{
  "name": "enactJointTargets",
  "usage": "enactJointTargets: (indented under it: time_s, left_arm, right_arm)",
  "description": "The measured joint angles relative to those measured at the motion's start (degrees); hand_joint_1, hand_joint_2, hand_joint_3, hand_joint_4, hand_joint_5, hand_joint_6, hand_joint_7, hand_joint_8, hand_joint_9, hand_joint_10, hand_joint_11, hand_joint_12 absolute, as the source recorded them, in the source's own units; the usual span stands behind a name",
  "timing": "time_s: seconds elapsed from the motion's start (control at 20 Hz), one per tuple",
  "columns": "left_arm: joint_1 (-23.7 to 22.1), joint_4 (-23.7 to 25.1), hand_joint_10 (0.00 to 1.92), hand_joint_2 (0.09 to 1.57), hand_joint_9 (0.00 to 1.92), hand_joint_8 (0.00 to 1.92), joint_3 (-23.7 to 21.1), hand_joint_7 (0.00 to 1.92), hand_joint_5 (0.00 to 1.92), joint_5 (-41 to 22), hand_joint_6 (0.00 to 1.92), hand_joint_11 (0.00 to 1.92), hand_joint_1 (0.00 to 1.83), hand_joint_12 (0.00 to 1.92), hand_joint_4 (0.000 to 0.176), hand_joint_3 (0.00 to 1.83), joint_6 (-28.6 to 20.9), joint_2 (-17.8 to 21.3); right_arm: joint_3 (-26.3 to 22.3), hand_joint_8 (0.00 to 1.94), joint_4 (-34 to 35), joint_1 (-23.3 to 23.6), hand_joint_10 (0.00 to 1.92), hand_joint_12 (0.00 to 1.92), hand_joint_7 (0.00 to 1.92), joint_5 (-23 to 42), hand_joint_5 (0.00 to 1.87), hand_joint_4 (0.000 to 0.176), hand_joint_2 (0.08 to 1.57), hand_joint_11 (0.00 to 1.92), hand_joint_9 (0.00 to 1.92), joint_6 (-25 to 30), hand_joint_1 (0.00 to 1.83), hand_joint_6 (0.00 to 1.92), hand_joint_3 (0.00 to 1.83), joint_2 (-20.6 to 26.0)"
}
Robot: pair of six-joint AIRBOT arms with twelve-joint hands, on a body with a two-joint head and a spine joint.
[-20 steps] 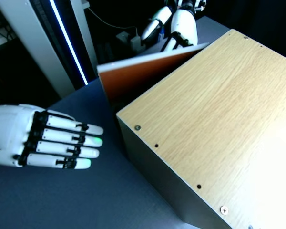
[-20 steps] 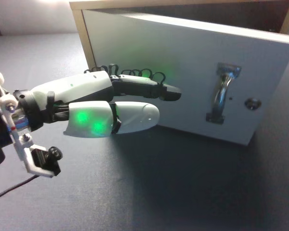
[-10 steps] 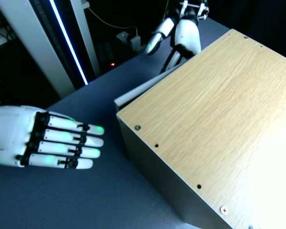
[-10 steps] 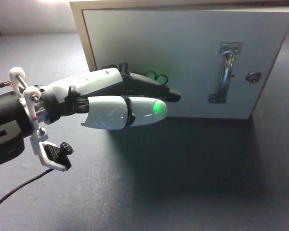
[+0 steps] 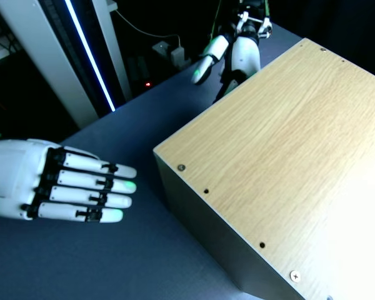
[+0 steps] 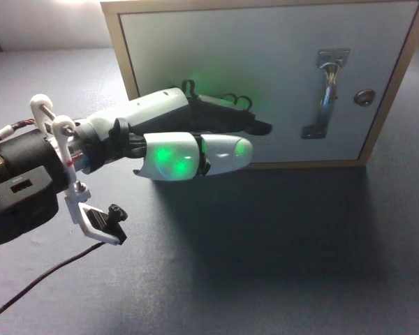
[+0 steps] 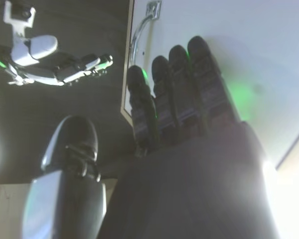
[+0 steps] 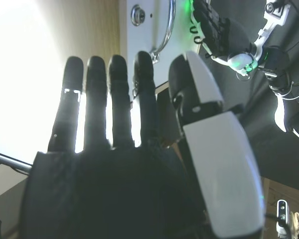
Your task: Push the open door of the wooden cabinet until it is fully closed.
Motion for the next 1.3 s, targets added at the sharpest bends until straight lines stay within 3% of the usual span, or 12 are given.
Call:
enactJointTargets:
  time_s: [0.05, 0.3, 0.35, 0.4, 0.6, 0.7, 0.75, 0.8, 0.9, 1.05, 1.25, 1.3]
  left_arm:
    - [0.5, -0.5, 0.01, 1.31, 0.38, 0.0, -0.6, 0.42, 0.56, -0.3, 0.01, 0.3, 0.38, 0.05, 0.008, 0.0, 0.1, 0.9]
    - [3.2, -1.7, 0.0, 1.31, 0.24, 0.0, -4.2, 0.28, 0.46, -5.6, 0.0, 0.18, 0.11, 0.0, 0.075, 0.0, 0.2, 5.1]
    - [4.1, -1.6, 0.01, 1.32, 0.26, 0.01, -4.9, 0.29, 0.47, -6.6, 0.01, 0.18, 0.07, 0.01, 0.067, 0.0, 0.2, 5.9]
    - [5.1, -1.4, 0.02, 1.31, 0.32, 0.01, -5.9, 0.35, 0.48, -8.3, 0.0, 0.22, 0.09, 0.02, 0.083, 0.0, 0.2, 7.1]
    - [8.2, -1.5, 0.02, 1.3, 0.38, 0.01, -6.9, 0.38, 0.53, -14.1, 0.01, 0.4, 0.3, 0.12, 0.056, 0.0, 0.2, 10.7]
    - [10.1, -1.8, 0.0, 1.31, 0.43, 0.01, -8.2, 0.45, 0.5, -16.0, 0.0, 0.27, 0.31, 0.17, 0.083, 0.0, 0.2, 13.0]
    - [11.2, -2.8, 0.0, 1.33, 0.41, 0.0, -9.2, 0.44, 0.47, -17.2, 0.0, 0.17, 0.22, 0.16, 0.12, 0.01, 0.2, 14.1]
    - [11.7, -3.2, 0.0, 1.33, 0.41, 0.0, -9.5, 0.44, 0.47, -17.7, 0.0, 0.17, 0.22, 0.16, 0.12, 0.01, 0.2, 14.5]
    - [13.5, -5.7, 0.0, 1.34, 0.36, 0.0, -9.7, 0.43, 0.48, -18.9, 0.0, 0.11, 0.18, 0.24, 0.089, 0.0, 0.2, 15.5]
    - [17.3, -10.7, 0.0, 1.31, 0.37, 0.0, -11.3, 0.47, 0.55, -21.4, 0.0, 0.02, 0.24, 0.59, 0.011, 0.0, 0.2, 19.0]
    - [21.4, -15.0, 0.0, 1.3, 0.37, 0.0, -13.4, 0.45, 0.55, -25.7, 0.0, 0.02, 0.16, 0.68, 0.0, 0.0, 0.2, 22.4]
    - [21.7, -16.7, 0.01, 1.29, 0.39, 0.0, -13.7, 0.45, 0.53, -26.7, 0.0, 0.04, 0.15, 0.69, 0.02, 0.0, 0.2, 22.7]
  right_arm:
    - [0.0, 0.0, 0.0, 0.0, 0.0, 0.78, 0.39, 0.0, 0.56, 0.0, 1.32, 0.0, 0.32, 0.0, 0.85, 0.0, 0.0, 0.0]
    - [0.0, 0.0, 0.0, 0.0, 0.0, 0.78, 0.38, 0.0, 0.55, 0.0, 1.32, 0.0, 0.32, 0.5, 0.83, 0.0, 0.0, 0.0]
    - [0.0, 0.0, 0.1, 0.0, 0.0, 0.77, 0.39, 0.0, 0.55, 0.0, 1.32, 0.0, 0.32, 0.6, 0.83, 0.0, 0.0, 0.0]
    - [0.0, 0.0, 0.2, 0.0, 0.0, 0.78, 0.37, 0.0, 0.55, 0.0, 1.32, 0.0, 0.32, 0.7, 0.84, 0.0, 0.0, 0.0]
    - [0.0, 0.0, 0.2, 0.0, 0.0, 0.8, 0.37, 0.0, 0.55, 0.0, 1.33, 0.0, 0.33, 0.8, 0.82, 0.0, 0.0, 0.0]
    - [0.0, 0.0, 0.4, 0.0, 0.0, 0.77, 0.38, 0.0, 0.55, 0.0, 1.32, 0.0, 0.31, 0.9, 0.84, 0.0, 0.0, 0.0]
    - [0.0, 0.0, 0.4, 0.0, 0.0, 0.75, 0.38, 0.1, 0.55, 0.0, 1.32, 0.0, 0.31, 0.9, 0.84, 0.0, 0.0, 0.0]
    - [-0.1, 0.0, 0.4, 0.0, 0.0, 0.75, 0.38, 0.1, 0.55, 0.0, 1.32, 0.0, 0.31, 0.9, 0.84, 0.0, 0.0, 0.0]
    - [-0.2, 0.0, 0.4, 0.0, 0.0, 0.74, 0.38, 0.2, 0.53, 0.0, 1.31, 0.0, 0.3, 0.9, 0.85, 0.0, 0.0, 0.0]
    - [-0.3, 0.0, 0.6, 0.0, 0.01, 0.52, 0.36, 0.5, 0.46, 0.005, 1.31, 0.0, 0.23, 0.9, 0.81, 0.0, 0.0, 0.0]
    - [-0.3, 0.0, 0.8, 0.0, 0.0, 0.47, 0.36, 0.8, 0.45, 0.005, 1.32, 0.0, 0.22, 0.9, 0.79, 0.0, 0.0, 0.0]
    - [-0.3, 0.0, 1.0, 0.0, 0.0, 0.46, 0.36, 0.8, 0.45, 0.0, 1.33, 0.0, 0.23, 0.9, 0.78, 0.0, 0.0, 0.0]
